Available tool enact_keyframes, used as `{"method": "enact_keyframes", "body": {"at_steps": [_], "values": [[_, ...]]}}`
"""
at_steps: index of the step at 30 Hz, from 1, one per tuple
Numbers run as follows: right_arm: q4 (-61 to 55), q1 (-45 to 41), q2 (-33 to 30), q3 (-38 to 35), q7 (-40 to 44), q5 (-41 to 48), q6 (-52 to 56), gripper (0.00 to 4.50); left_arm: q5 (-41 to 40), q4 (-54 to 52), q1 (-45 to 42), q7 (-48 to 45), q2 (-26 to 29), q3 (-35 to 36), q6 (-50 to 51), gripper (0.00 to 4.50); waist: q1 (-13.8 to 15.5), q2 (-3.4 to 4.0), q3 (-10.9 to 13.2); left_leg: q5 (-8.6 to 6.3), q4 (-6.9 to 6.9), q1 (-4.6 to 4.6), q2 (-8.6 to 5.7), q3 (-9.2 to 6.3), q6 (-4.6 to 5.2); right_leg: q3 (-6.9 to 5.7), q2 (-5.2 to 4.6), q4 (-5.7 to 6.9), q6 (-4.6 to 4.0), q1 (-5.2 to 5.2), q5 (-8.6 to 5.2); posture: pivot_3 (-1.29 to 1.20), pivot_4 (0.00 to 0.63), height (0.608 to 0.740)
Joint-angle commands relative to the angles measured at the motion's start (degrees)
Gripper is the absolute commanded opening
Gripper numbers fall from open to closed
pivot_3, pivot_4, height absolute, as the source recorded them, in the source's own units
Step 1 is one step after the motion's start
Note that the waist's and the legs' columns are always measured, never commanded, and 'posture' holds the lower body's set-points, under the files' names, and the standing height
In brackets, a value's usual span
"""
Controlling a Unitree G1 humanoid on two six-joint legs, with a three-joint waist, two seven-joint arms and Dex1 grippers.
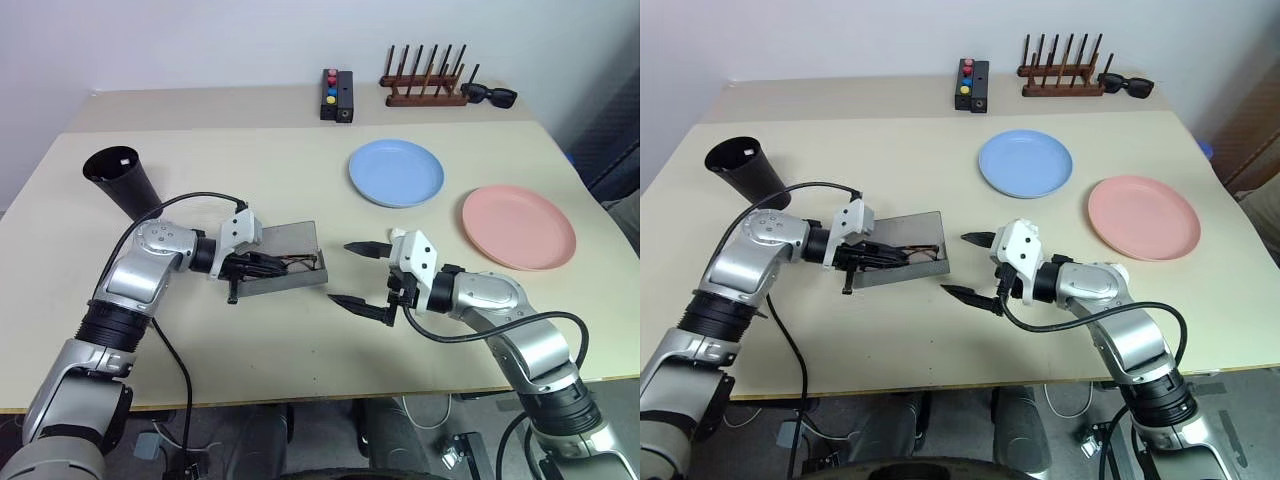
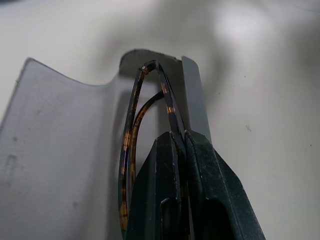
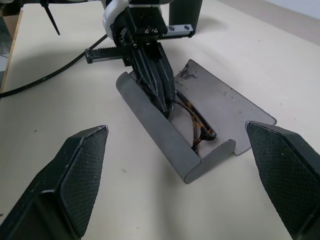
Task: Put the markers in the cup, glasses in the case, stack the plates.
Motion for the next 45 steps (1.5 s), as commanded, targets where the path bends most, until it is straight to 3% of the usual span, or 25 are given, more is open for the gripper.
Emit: {"method": "enact_keyframes", "body": {"at_steps": [1,6,14,21,28,35,45], "values": [[-0.65,-0.81,0.82,0.05,-0.13,0.05,-0.96,4.5,0.39,-1.32,-0.11,0.46,0.28,0.45,-0.05,1.03,0.0,0.0,0.0,0.0,0.0,0.0,0.0,0.0,0.0,0.0,0.0,0.0,0.0,0.0,0.0,0.0,0.15,0.739],[-0.56,-0.96,0.96,0.19,-0.02,0.05,-1.04,4.5,-0.8,-0.46,-1.18,1.97,-0.51,2.21,-0.63,3.58,0.01,0.0,0.0,0.0,0.0,0.0,0.0,0.0,0.0,0.0,0.0,0.0,0.01,0.0,0.0,0.0,0.15,0.739],[-0.6,-1.17,1.39,0.53,-0.13,-0.11,-1.0,4.5,-3.75,7.09,-8.4,8.41,-2.3,10.76,-2.17,3.58,0.06,0.0,0.0,0.0,0.02,0.0,0.0,0.0,0.0,0.0,0.0,0.0,0.12,0.0,0.06,0.0,0.15,0.739],[-0.47,-1.52,1.67,0.73,-0.23,-0.18,-1.09,4.5,4.37,19.07,-11.1,15.34,-0.28,10.14,-11.84,0.2,-0.03,0.0,0.0,0.0,-0.02,0.03,0.0,0.0,0.0,-0.01,0.01,0.02,0.16,-0.01,0.09,0.0,0.15,0.739],[-0.39,-1.81,2.06,1.11,-0.25,-0.19,-1.02,4.5,10.12,28.26,-12.39,21.49,-1.79,8.6,-18.49,0.2,0.25,-0.01,0.0,0.0,0.03,-0.01,-0.02,0.0,0.0,-0.01,0.0,0.01,0.2,-0.01,0.11,0.0,0.15,0.739],[-0.71,-1.78,2.24,1.3,-0.31,-0.16,-0.89,4.5,12.22,31.09,-11.54,15.29,-1.44,5.6,-19.73,0.2,-0.04,-0.01,0.0,0.0,0.02,-0.01,-0.02,0.0,0.0,-0.01,0.01,0.02,0.24,-0.02,0.14,0.0,0.15,0.739],[-1.4,-1.11,2.35,1.22,-0.93,-0.05,-0.64,4.5,3.41,19.89,-6.5,3.47,1.67,9.25,-10.17,0.2,-0.19,0.0,0.0,0.0,-0.01,-0.01,0.0,0.0,0.01,0.0,0.01,0.04,0.24,-0.03,0.14,0.0,0.15,0.739]]}}
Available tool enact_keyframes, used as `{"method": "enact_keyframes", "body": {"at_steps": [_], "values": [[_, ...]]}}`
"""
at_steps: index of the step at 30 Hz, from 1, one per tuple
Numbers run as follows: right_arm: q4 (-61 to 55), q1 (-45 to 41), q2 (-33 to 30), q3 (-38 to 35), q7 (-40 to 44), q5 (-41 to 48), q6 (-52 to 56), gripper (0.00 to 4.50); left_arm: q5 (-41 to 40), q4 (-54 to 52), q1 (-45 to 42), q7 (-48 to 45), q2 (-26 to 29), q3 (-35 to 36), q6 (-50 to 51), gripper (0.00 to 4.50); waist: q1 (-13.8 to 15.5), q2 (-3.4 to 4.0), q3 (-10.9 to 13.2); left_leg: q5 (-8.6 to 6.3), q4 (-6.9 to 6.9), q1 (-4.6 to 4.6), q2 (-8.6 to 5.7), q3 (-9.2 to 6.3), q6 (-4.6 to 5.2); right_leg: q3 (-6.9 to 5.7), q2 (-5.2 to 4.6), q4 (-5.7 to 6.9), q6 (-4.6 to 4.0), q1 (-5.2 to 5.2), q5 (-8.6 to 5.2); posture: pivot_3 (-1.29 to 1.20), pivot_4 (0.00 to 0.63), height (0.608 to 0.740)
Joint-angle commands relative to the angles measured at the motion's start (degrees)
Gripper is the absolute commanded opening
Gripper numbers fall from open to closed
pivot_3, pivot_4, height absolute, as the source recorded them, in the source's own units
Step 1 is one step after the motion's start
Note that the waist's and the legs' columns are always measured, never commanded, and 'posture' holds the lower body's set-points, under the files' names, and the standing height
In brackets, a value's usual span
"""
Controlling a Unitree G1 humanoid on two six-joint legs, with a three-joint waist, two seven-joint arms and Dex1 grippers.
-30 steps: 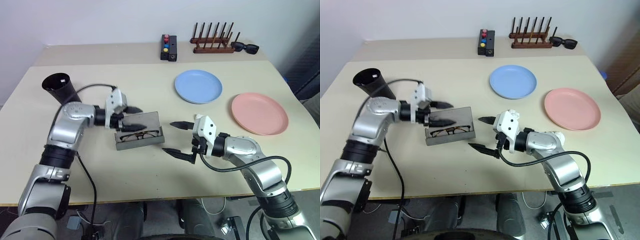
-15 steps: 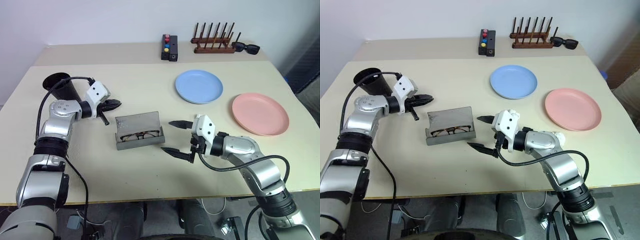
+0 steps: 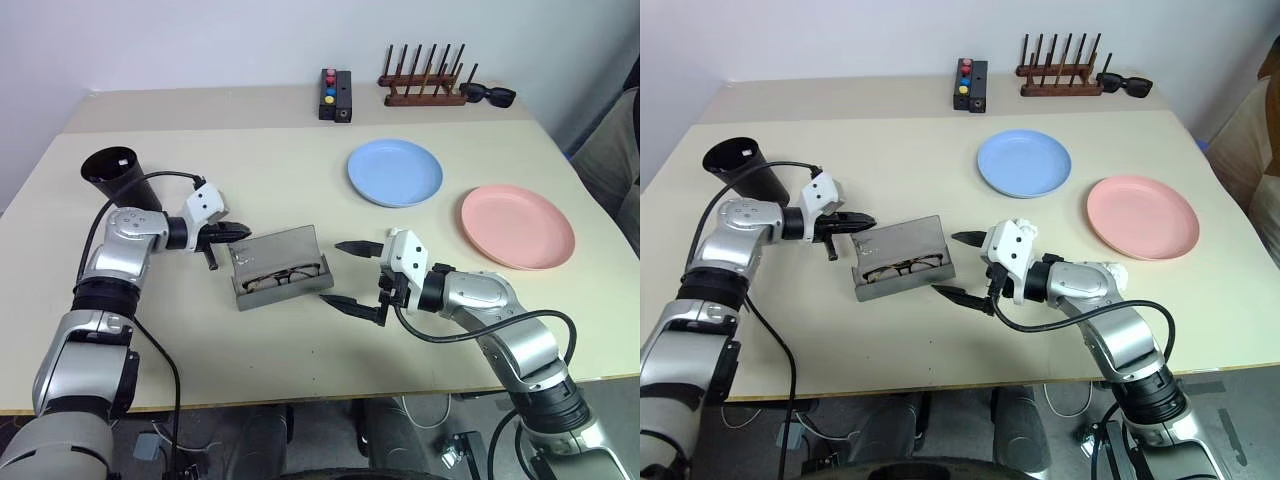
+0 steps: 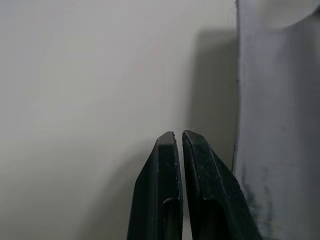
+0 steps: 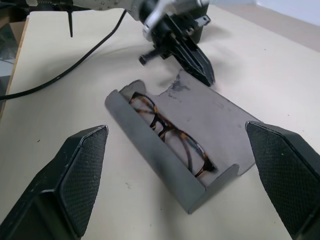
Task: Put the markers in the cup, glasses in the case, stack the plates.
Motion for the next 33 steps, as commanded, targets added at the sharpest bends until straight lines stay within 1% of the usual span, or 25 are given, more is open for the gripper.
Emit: {"method": "enact_keyframes", "body": {"at_steps": [1,6,12,16,20,25,28,31,33], "values": [[-1.4,-0.22,0.54,-0.29,-0.14,0.44,-0.63,4.5,-3.31,-6.22,2.15,-2.92,1.69,2.05,3.27,0.2,0.06,0.0,0.0,0.0,0.0,0.0,0.0,0.0,0.0,0.0,0.0,0.0,0.0,0.0,0.0,0.0,0.15,0.739],[-0.72,-0.85,0.86,0.06,0.22,0.36,-0.89,4.5,-6.18,-14.75,6.32,-4.08,1.78,2.42,7.85,0.2,0.18,0.0,0.0,0.0,0.01,0.0,0.0,0.0,0.0,0.0,-0.01,0.0,-0.01,0.01,0.0,0.0,0.15,0.739],[-0.57,-0.92,0.99,0.06,0.45,0.36,-0.89,4.5,-9.5,-27.98,12.55,-4.44,1.71,1.94,12.8,0.2,0.09,0.01,0.0,0.0,0.0,0.0,0.01,0.0,0.0,0.01,-0.01,-0.01,-0.02,0.0,-0.01,0.0,0.15,0.739],[-0.75,-0.74,1.02,0.0,0.37,0.33,-0.8,4.5,-9.82,-35.31,17.2,-4.45,2.11,0.35,14.86,0.2,0.11,0.01,0.0,0.0,0.0,0.0,0.02,0.0,0.0,0.01,-0.01,-0.01,-0.13,-0.01,-0.06,0.0,0.15,0.739],[-0.88,-0.71,1.03,0.0,0.3,0.29,-0.76,4.5,-6.4,-36.31,20.26,-3.4,3.06,-1.99,12.38,0.2,0.16,0.01,-0.01,0.0,-0.02,0.03,0.02,0.01,-0.01,0.01,-0.01,-0.02,-0.23,0.0,-0.12,0.0,0.15,0.739],[-0.87,-0.74,0.95,-0.01,0.38,0.28,-0.73,4.5,-4.33,-34.92,20.48,-1.41,3.28,-2.94,9.68,0.2,0.23,0.05,-0.04,0.0,-0.01,0.05,0.02,0.01,0.0,0.01,-0.01,-0.05,-0.24,0.05,-0.13,0.0,0.15,0.739],[-0.47,-1.2,1.19,-0.55,-0.71,-0.49,-1.19,4.5,-6.96,-35.08,19.8,0.4,1.81,-0.9,10.25,0.2,0.31,0.05,-0.04,0.0,-0.01,0.06,0.02,0.01,0.0,0.01,-0.01,-0.05,-0.24,0.05,-0.13,0.0,0.15,0.739],[0.71,-2.64,1.09,-2.35,-2.19,-1.21,-1.78,4.5,-11.34,-35.81,18.96,4.04,-0.96,3.85,10.92,0.2,0.32,0.04,-0.03,0.0,0.02,0.04,0.02,0.01,0.0,0.01,-0.01,-0.05,-0.24,0.05,-0.13,0.0,0.15,0.739],[2.54,-4.34,0.86,-3.32,-4.04,-2.83,-2.27,4.5,-14.22,-36.85,18.99,5.12,-1.37,6.78,12.53,0.2,0.28,0.04,-0.03,0.0,0.02,0.03,0.02,0.0,0.0,0.01,-0.01,-0.05,-0.24,0.04,-0.12,0.0,0.15,0.739]]}}
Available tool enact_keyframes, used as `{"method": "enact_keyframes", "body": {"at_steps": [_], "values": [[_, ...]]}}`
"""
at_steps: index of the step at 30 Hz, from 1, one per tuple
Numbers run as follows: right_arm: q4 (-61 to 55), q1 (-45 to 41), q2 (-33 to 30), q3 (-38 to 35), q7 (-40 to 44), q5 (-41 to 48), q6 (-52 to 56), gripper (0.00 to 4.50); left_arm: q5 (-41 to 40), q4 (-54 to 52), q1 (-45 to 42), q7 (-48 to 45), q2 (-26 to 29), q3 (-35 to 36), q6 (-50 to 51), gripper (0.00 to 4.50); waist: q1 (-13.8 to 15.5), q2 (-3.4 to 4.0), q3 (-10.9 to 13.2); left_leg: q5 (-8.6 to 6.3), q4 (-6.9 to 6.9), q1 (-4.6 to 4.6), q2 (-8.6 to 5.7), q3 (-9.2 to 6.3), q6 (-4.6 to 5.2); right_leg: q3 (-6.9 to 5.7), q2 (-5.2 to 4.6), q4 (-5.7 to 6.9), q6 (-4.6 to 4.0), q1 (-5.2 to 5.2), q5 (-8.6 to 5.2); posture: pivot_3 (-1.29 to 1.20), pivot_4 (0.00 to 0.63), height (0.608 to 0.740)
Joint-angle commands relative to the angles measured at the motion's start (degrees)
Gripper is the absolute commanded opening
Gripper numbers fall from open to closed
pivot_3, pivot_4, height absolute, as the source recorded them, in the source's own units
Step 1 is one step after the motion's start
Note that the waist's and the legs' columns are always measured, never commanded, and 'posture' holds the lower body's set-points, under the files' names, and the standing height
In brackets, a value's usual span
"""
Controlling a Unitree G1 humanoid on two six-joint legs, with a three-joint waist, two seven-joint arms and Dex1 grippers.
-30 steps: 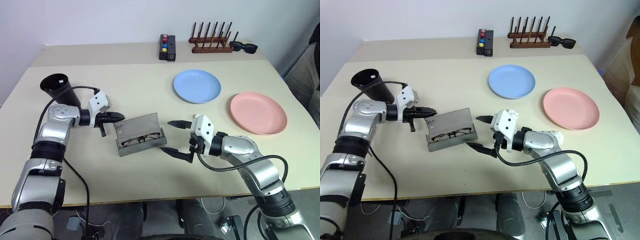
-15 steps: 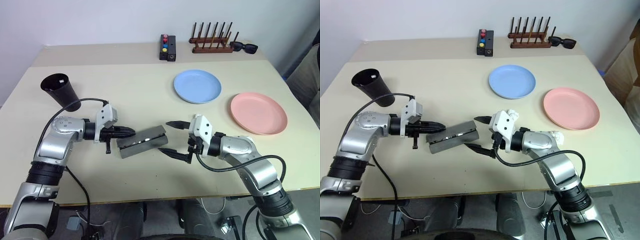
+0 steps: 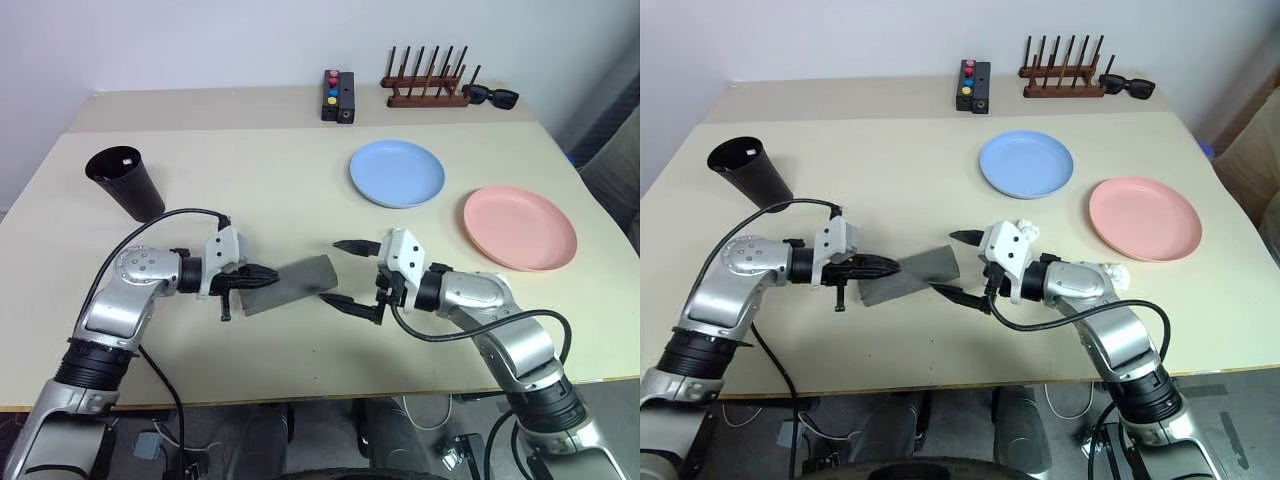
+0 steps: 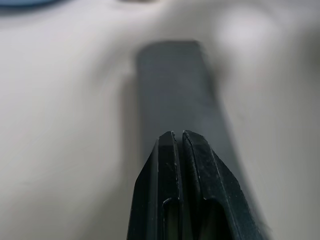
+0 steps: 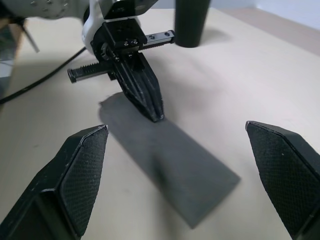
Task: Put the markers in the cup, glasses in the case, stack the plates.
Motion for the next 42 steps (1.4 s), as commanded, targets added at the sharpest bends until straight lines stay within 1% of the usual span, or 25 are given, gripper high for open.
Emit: {"method": "enact_keyframes", "body": {"at_steps": [1,4,6,9,13,16,20,22,24,25,26,27,30,31,36,39,42], "values": [[2.22,-3.51,-0.16,-3.45,-3.29,-2.64,-1.99,4.5,-5.24,-2.81,-0.18,2.16,0.41,6.28,1.67,0.2,-0.19,0.0,0.0,0.0,-0.01,0.0,0.0,0.0,0.0,0.0,0.0,0.0,0.0,-0.01,0.0,0.0,0.15,0.739],[7.01,-7.0,-0.18,-4.09,-6.73,-6.66,-3.16,4.5,-6.44,-4.96,1.61,2.98,1.31,8.18,2.05,0.2,-0.35,0.0,0.0,0.0,-0.07,0.01,0.0,0.0,0.0,0.0,0.0,0.03,0.0,-0.05,0.01,0.0,0.15,0.739],[13.79,-11.28,0.2,-3.86,-10.68,-11.25,-4.52,4.5,-6.99,-6.85,3.41,3.72,1.97,9.03,2.77,0.2,-0.46,0.02,0.01,0.0,-0.08,0.01,0.0,0.02,0.0,0.01,0.0,0.02,0.0,-0.06,0.01,0.0,0.15,0.739],[24.1,-16.71,-0.22,-2.0,-13.86,-17.59,-8.47,4.5,-7.76,-9.26,5.54,4.59,2.39,9.52,3.5,0.2,-0.3,0.03,0.01,0.0,-0.07,0.01,0.0,0.04,0.0,0.02,0.0,0.01,-0.03,-0.07,0.02,0.0,0.15,0.739],[38.94,-23.08,-0.42,0.45,-15.76,-23.97,-15.12,4.5,-9.3,-12.94,7.97,5.36,2.09,8.9,5.38,0.2,-0.18,0.03,0.02,0.0,-0.08,-0.02,-0.01,0.04,0.0,0.01,0.0,-0.02,-0.03,-0.07,0.02,0.0,0.15,0.739],[53.2,-28.65,0.02,3.55,-16.63,-28.77,-22.63,4.5,-10.45,-16.89,9.98,6.75,0.86,7.63,6.65,0.2,-0.38,0.04,0.03,0.0,-0.09,-0.04,-0.02,0.07,0.0,0.03,-0.01,-0.09,-0.03,-0.07,0.02,0.0,0.15,0.739],[65.01,-33.07,1.08,5.46,-17.38,-32.21,-29.79,4.5,-11.17,-19.33,11.41,9.16,-0.5,7.32,7.94,0.2,-0.6,0.06,0.03,0.0,-0.13,-0.02,-0.01,0.07,0.0,0.03,0.0,-0.08,-0.03,-0.07,0.03,0.0,0.15,0.739],[69.15,-34.62,1.2,6.28,-18.35,-34.05,-32.98,3.97,-11.97,-20.82,12.15,10.32,-1.1,7.36,8.82,0.14,-1.01,0.05,0.03,0.0,-0.14,-0.01,-0.01,0.07,0.0,0.03,0.0,-0.07,-0.03,-0.08,0.03,0.0,0.15,0.739],[71.87,-35.63,1.48,6.31,-18.73,-34.74,-35.04,3.24,-12.66,-22.03,12.51,11.25,-1.68,7.38,9.48,0.14,-1.42,0.05,0.03,0.0,-0.13,-0.01,-0.02,0.07,-0.01,0.04,0.0,-0.07,-0.03,-0.06,0.03,0.0,0.15,0.739],[72.88,-36.02,1.65,6.22,-18.91,-34.96,-35.81,2.76,-12.85,-22.37,12.61,11.65,-1.88,7.34,9.71,0.14,-1.5,0.05,0.03,0.0,-0.13,-0.01,-0.02,0.07,-0.01,0.04,0.0,-0.07,-0.03,-0.06,0.03,0.0,0.15,0.739],[73.7,-36.34,1.78,6.16,-19.03,-35.18,-36.5,2.12,-12.98,-22.6,12.7,11.96,-2.02,7.29,9.92,0.14,-1.58,0.05,0.03,0.0,-0.14,-0.01,-0.02,0.06,-0.01,0.04,0.0,-0.07,-0.02,-0.06,0.03,0.0,0.15,0.739],[74.38,-36.57,1.9,6.16,-19.13,-35.41,-37.13,1.71,-13.09,-22.75,12.79,12.23,-2.14,7.22,10.1,0.14,-1.67,0.05,0.03,0.0,-0.14,-0.01,-0.02,0.06,-0.01,0.04,0.0,-0.07,-0.02,-0.06,0.03,0.0,0.15,0.739],[75.56,-36.9,2.19,6.09,-19.32,-36.12,-38.69,0.13,-13.43,-22.76,12.83,12.75,-2.23,7.12,10.3,0.14,-1.84,0.06,0.03,0.0,-0.15,0.0,-0.02,0.06,-0.01,0.04,0.01,-0.05,-0.02,-0.07,0.03,0.0,0.15,0.739],[75.7,-36.93,2.25,6.06,-19.45,-36.35,-39.14,0.06,-13.5,-22.65,12.76,12.83,-2.23,7.12,10.3,0.14,-1.85,0.06,0.03,0.0,-0.16,0.01,-0.02,0.06,-0.01,0.04,0.01,-0.04,-0.02,-0.07,0.04,0.0,0.15,0.739],[73.73,-36.54,1.37,6.1,-21.44,-38.01,-41.56,0.06,-13.42,-21.98,12.45,12.91,-2.31,7.07,9.67,0.14,-1.77,0.07,0.04,0.0,-0.17,0.02,-0.02,0.06,-0.01,0.05,0.01,-0.03,-0.02,-0.07,0.03,0.0,0.15,0.739],[65.4,-35.31,-2.04,5.95,-22.43,-40.9,-41.34,0.06,-12.98,-20.97,11.12,13.25,-2.88,6.78,8.9,0.14,-1.68,0.16,0.09,0.0,-0.17,0.01,-0.03,0.06,-0.01,0.06,0.01,-0.03,-0.02,-0.08,0.03,0.0,0.15,0.739],[53.21,-31.53,-6.18,2.0,-19.24,-39.0,-36.21,0.06,-12.62,-19.87,8.92,14.08,-4.16,5.89,8.79,0.14,-1.3,0.17,0.1,0.01,-0.16,-0.04,-0.04,0.05,-0.01,0.06,0.0,-0.04,-0.01,-0.09,0.03,0.0,0.15,0.739]]}}
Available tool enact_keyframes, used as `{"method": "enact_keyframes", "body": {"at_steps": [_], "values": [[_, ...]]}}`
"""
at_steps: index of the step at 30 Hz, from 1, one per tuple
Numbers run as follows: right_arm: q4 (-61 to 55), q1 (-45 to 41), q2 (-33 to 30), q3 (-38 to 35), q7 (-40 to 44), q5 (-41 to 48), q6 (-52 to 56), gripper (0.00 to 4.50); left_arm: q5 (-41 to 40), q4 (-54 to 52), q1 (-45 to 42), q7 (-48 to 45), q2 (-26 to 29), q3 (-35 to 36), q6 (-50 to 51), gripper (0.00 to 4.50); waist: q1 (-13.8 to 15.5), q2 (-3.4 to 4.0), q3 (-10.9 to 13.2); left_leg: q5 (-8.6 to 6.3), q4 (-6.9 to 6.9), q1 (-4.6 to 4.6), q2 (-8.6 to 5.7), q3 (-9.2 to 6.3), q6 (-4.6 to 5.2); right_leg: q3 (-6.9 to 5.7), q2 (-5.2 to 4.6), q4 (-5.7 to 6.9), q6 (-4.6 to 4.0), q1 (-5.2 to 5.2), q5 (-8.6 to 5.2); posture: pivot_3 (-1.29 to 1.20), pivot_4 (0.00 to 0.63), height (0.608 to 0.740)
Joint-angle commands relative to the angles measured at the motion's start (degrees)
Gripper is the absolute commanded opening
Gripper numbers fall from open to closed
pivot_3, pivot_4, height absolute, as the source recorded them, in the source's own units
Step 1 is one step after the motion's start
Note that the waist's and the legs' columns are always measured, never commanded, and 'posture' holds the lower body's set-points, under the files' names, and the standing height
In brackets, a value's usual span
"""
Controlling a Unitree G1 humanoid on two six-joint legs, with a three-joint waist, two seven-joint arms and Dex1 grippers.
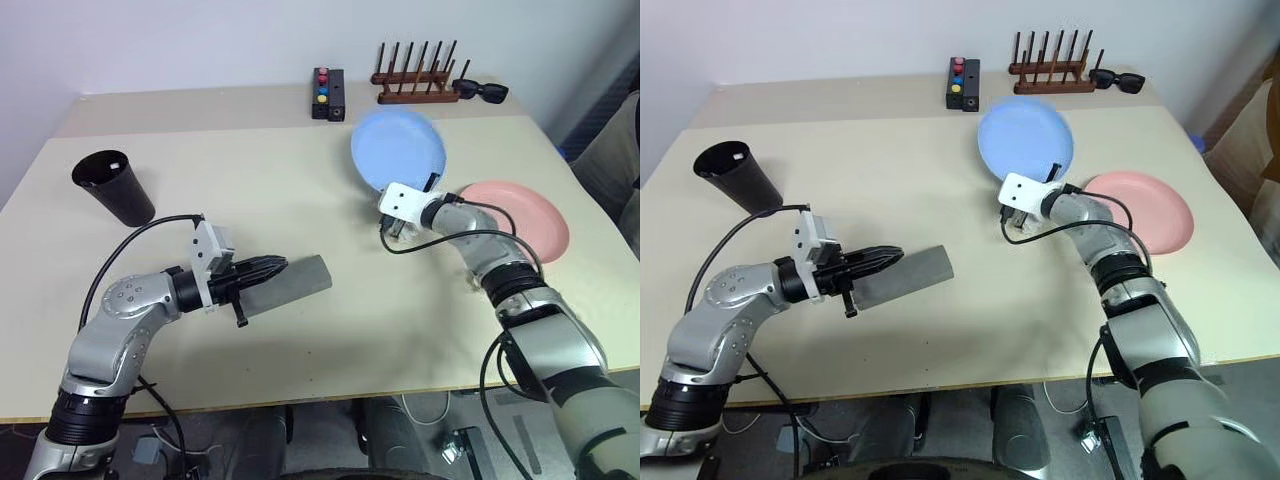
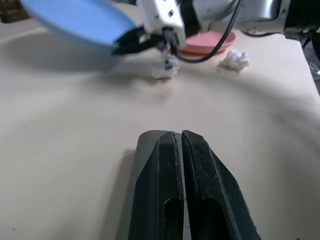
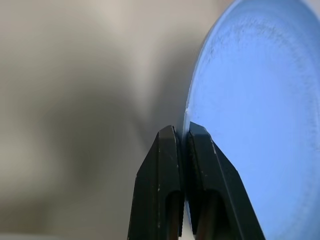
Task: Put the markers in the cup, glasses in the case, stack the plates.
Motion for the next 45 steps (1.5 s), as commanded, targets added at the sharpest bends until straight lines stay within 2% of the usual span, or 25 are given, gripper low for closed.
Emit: {"method": "enact_keyframes", "body": {"at_steps": [1,3,6,8,15,19,21,22,24,28,31,36,41,45], "values": [[-14.02,2.46,-4.26,-5.11,2.62,2.43,4.95,0.06,-0.09,-0.04,-2.62,0.72,-0.93,-0.66,-1.11,0.14,0.08,0.0,0.0,0.0,0.02,0.0,0.0,-0.01,0.0,0.0,0.0,-0.01,0.08,0.0,0.04,0.0,0.15,0.739],[-21.58,6.55,-6.67,-7.71,6.49,5.14,9.67,0.06,-0.05,0.41,-3.08,0.73,-1.49,-1.17,-1.25,0.14,0.06,-0.01,-0.01,0.0,0.02,0.0,0.0,0.0,0.0,0.0,0.0,-0.02,0.17,0.02,0.09,0.0,0.15,0.739],[-35.29,17.87,-14.2,-13.77,14.62,10.2,16.74,0.06,-0.52,1.59,-4.14,0.15,-2.56,-2.28,-1.31,0.14,0.67,-0.01,-0.01,-0.01,0.01,0.01,0.0,-0.02,0.02,0.0,0.0,-0.05,0.19,0.06,0.08,0.0,0.15,0.739],[-41.0,24.67,-18.46,-18.12,17.22,12.22,20.47,0.06,-0.54,2.55,-5.06,-0.48,-3.06,-3.05,-1.35,0.14,1.4,-0.01,-0.01,-0.03,0.02,-0.02,-0.01,-0.02,0.05,-0.01,-0.01,-0.09,0.18,0.07,0.06,0.0,0.15,0.739],[-49.02,39.47,-25.26,-26.44,19.9,13.91,26.94,0.06,-0.01,5.49,-7.93,-2.4,-4.87,-5.44,-1.99,0.14,0.98,0.12,0.0,-0.03,0.18,0.11,0.02,0.15,0.06,0.03,-0.06,-0.06,0.02,0.18,-0.05,0.0,0.15,0.739],[-49.28,42.13,-26.09,-27.04,19.46,13.4,28.26,0.06,0.16,6.29,-8.55,-2.65,-5.66,-6.18,-2.37,0.14,1.14,0.11,-0.01,-0.04,0.2,0.08,0.0,0.16,0.06,0.03,-0.08,-0.09,-0.04,0.2,-0.01,0.0,0.15,0.739],[-47.9,42.34,-25.88,-26.81,18.94,13.21,28.61,0.06,0.15,6.22,-8.48,-2.47,-5.99,-6.39,-2.43,0.14,1.31,0.11,0.0,-0.04,0.22,0.07,0.0,0.16,0.06,0.03,-0.08,-0.09,-0.04,0.19,0.0,0.0,0.15,0.739],[-47.44,42.25,-25.54,-26.84,18.69,13.45,28.77,0.34,0.15,6.09,-8.34,-2.35,-6.13,-6.4,-2.41,0.14,1.34,0.11,0.0,-0.04,0.22,0.07,0.0,0.15,0.06,0.03,-0.08,-0.09,-0.04,0.19,0.0,0.0,0.15,0.739],[-47.21,42.19,-25.57,-26.74,18.79,13.73,28.59,0.98,0.2,5.82,-7.96,-2.1,-6.22,-6.21,-2.33,0.14,1.38,0.11,0.0,-0.04,0.22,0.07,0.0,0.15,0.06,0.03,-0.08,-0.09,-0.04,0.2,-0.01,0.0,0.15,0.739],[-47.6,40.8,-25.99,-26.87,18.49,13.96,27.84,2.95,0.06,5.4,-7.29,-1.91,-5.89,-5.71,-2.17,0.14,1.37,0.11,0.0,-0.04,0.22,0.07,0.0,0.15,0.06,0.03,-0.08,-0.1,-0.04,0.2,-0.01,0.0,0.15,0.739],[-49.15,39.74,-25.65,-27.67,20.18,16.72,27.05,2.95,0.09,5.42,-7.16,-1.86,-5.68,-5.53,-2.19,0.14,1.36,0.1,0.0,-0.04,0.22,0.07,0.0,0.15,0.06,0.03,-0.08,-0.1,-0.03,0.2,-0.01,0.0,0.15,0.739],[-54.33,37.98,-20.96,-27.82,23.27,26.13,29.86,2.95,0.33,5.83,-7.45,-1.76,-5.65,-5.56,-2.42,0.14,1.29,0.09,0.0,-0.04,0.2,0.08,0.01,0.14,0.06,0.03,-0.08,-0.1,-0.02,0.21,-0.02,0.0,0.15,0.739],[-55.96,34.54,-9.97,-19.97,21.0,28.78,32.31,2.95,0.29,5.54,-7.47,-1.34,-5.81,-5.52,-2.34,0.14,1.33,0.02,-0.02,-0.04,0.21,0.1,0.01,0.11,0.06,0.02,-0.08,-0.11,-0.03,0.25,-0.01,0.0,0.15,0.739],[-51.68,31.79,-4.53,-16.67,18.85,27.85,32.31,2.95,0.23,4.93,-6.96,-0.93,-5.54,-5.17,-2.18,0.14,1.37,0.06,0.0,-0.04,0.22,0.08,-0.02,0.09,0.06,0.01,-0.08,-0.11,-0.03,0.23,-0.01,0.0,0.15,0.739]]}}
